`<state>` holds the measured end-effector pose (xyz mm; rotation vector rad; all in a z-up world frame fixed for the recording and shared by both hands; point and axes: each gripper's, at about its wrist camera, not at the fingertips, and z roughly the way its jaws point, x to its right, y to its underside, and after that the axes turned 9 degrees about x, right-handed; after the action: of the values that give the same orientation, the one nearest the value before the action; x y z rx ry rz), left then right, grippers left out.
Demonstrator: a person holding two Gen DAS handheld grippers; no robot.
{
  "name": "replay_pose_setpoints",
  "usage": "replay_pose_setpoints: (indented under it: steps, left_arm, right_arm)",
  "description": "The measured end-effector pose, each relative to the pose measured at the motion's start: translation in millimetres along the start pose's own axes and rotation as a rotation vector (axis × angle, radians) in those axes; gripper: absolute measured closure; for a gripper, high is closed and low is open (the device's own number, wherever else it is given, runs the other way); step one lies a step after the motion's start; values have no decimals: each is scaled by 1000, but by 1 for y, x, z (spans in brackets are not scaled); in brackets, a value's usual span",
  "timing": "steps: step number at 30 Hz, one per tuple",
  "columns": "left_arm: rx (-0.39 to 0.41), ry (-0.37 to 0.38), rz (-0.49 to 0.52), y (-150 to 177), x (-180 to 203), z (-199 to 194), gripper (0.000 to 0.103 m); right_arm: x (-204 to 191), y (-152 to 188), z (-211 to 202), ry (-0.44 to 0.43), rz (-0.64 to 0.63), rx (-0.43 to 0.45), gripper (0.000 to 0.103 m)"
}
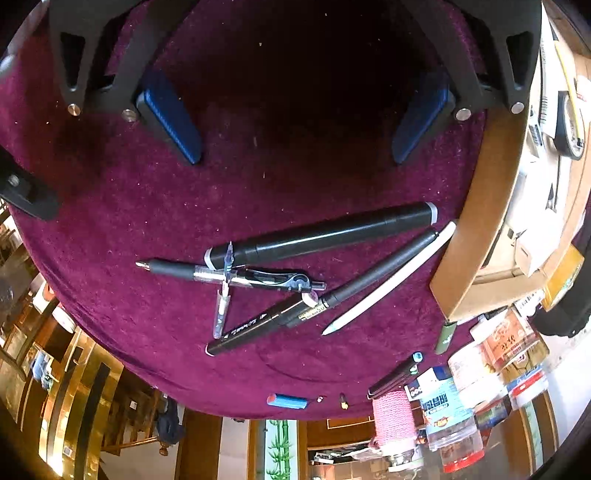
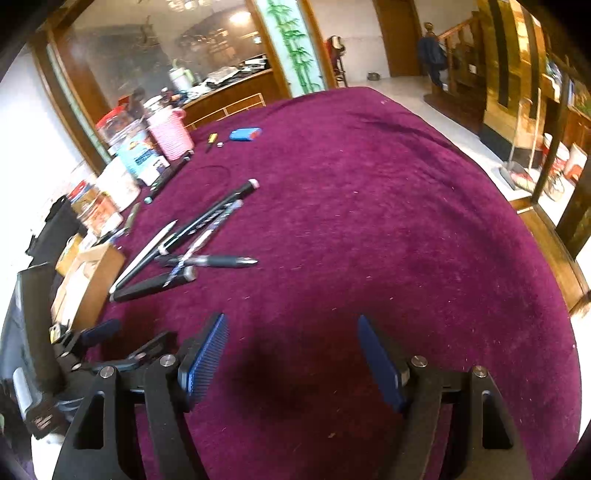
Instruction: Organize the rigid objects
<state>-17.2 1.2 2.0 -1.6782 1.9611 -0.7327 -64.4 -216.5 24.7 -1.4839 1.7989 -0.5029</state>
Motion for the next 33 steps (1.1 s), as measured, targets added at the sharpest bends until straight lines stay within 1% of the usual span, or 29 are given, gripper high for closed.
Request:
replay_pose_setpoints:
  steps: [2,4,8,13,20,24,33]
  left_arm:
    - [0,1,-1,0,0,0,0]
    - [1,0,-1,1,2,-2,0]
    - [1,0,-1,1,1,-2,0]
    - [1,0,-1,1,0,-3,0]
    - [1,-1,-1,1,0,-3,0]
    - [2,-1,-1,0,0,-3,0]
    - [2,-2,-1,1,1,-2,0]
  right_arm:
    - [9,0,8,-3,31,-5,27]
    - [15,0,12,-29,70,-18,27]
    - [26,1,14,-70,121,-11,25]
    - [20,1,16,-61,87,-7,19]
    - [23,1,15,-80,108,-1,19]
    - [22,0,15,-89,103,-3,14]
    - [18,0,17,-94,92,-7,11]
